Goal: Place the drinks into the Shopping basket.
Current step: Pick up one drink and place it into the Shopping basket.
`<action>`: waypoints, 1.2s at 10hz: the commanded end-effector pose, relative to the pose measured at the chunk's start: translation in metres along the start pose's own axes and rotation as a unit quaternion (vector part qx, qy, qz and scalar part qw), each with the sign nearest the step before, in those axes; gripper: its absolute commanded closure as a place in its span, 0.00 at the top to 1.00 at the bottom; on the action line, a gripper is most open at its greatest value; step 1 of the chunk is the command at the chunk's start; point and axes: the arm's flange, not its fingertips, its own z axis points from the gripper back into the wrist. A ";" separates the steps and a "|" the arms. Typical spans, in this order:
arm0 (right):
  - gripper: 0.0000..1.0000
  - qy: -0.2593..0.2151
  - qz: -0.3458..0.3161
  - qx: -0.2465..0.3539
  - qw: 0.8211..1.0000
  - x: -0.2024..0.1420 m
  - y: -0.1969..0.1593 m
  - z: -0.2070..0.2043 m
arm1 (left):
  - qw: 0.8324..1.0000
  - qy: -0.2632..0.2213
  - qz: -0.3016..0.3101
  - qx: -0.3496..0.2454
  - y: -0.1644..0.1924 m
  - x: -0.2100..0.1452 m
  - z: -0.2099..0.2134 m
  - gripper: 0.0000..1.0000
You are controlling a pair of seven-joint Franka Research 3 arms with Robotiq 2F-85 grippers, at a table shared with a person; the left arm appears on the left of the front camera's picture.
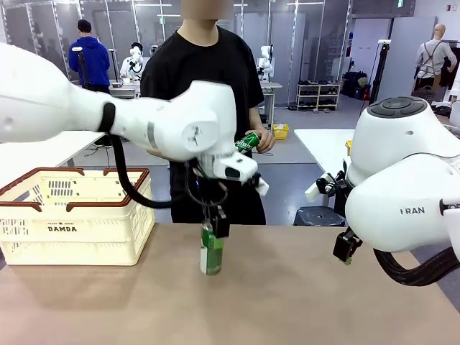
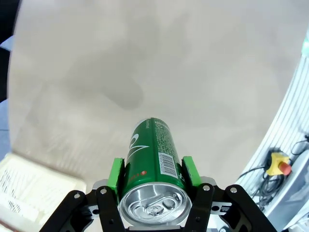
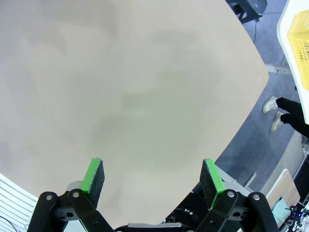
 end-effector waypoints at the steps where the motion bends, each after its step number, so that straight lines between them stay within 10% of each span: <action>1: 1.00 0.000 0.003 0.001 1.000 -0.001 -0.001 0.000 | 0.999 0.002 0.023 0.023 0.008 -0.030 0.041 0.17; 6: 1.00 0.000 0.003 0.001 1.000 -0.001 -0.001 0.000 | 0.995 -0.032 0.078 0.049 0.036 -0.103 0.085 0.17; 12: 1.00 0.000 0.003 0.001 1.000 -0.001 -0.001 0.000 | 0.996 -0.009 0.077 0.040 0.045 -0.084 0.084 0.17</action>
